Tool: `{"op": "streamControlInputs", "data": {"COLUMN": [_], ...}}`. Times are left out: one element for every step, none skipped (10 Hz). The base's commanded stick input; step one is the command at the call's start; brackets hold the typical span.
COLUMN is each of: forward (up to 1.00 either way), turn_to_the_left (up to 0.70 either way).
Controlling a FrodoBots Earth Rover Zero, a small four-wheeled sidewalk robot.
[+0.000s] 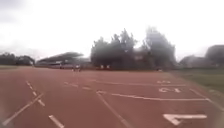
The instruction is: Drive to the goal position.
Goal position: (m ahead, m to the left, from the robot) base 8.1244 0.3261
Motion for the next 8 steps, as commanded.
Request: {"op": "streamControlInputs", "data": {"forward": [0.7, 0.7, 0.7, 0.7, 0.7, 0.7, 0.7, 0.7], "turn_to_the_left": [0.07, -0.05, -0.16, -0.28, -0.35, -0.35, -0.23, -0.01]}}
